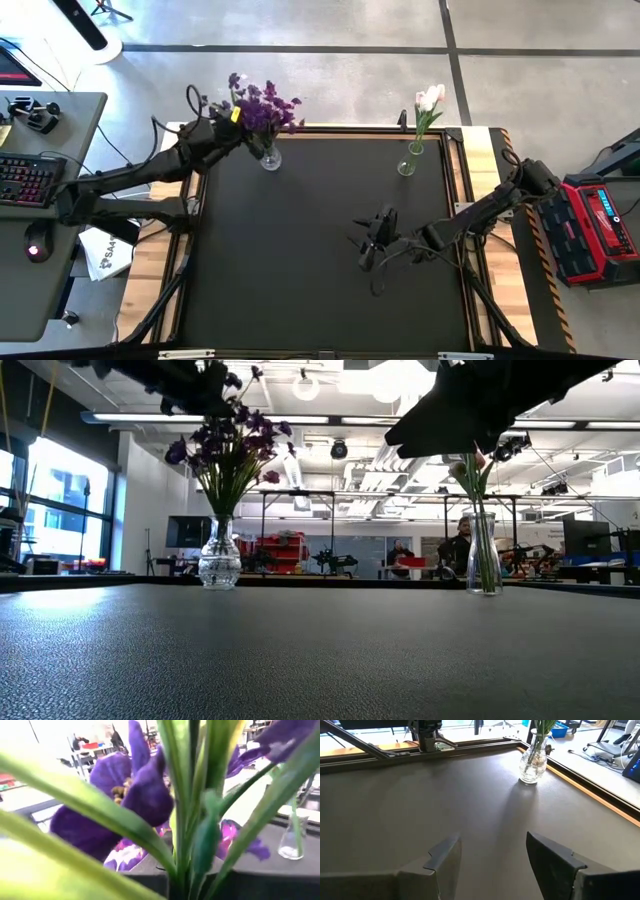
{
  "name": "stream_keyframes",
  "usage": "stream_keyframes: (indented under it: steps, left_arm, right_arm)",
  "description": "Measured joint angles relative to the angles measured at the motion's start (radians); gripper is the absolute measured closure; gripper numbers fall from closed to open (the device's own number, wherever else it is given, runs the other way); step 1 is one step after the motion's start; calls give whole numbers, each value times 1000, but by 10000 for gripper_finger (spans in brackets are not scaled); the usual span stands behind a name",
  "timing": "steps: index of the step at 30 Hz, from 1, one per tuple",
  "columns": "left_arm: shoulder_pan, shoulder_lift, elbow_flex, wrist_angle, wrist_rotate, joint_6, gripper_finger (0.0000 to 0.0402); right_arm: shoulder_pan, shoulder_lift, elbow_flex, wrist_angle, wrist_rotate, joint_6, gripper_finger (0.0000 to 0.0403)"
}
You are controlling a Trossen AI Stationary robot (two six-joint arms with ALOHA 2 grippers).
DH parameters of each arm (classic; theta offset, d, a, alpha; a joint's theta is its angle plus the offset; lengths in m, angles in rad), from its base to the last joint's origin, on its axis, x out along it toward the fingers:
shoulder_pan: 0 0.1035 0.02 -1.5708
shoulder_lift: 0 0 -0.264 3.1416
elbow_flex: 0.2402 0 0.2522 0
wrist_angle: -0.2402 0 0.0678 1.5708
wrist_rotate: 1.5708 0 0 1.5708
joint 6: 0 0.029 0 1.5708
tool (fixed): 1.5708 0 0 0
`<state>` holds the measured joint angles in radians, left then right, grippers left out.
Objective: Sort flowers into vase by color
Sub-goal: Put the violet flowers into the left transparent vase
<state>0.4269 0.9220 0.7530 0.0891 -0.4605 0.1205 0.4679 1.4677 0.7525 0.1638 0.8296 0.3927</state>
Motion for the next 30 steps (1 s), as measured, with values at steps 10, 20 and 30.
stream_keyframes:
  steps: [10, 20, 30]
  left_arm:
    - [3, -4, -100, 101, 3, 15, 401]
    - [-64, -68, -21, 3, -6, 40, 401]
    - [-116, -58, 9, -97, -149, 144, 401]
  right_arm:
    - [-1, 0, 0, 5, -1, 0, 197]
    - [-3, 0, 0, 19, -2, 0, 197]
    - [-3, 0, 0, 20, -2, -2, 197]
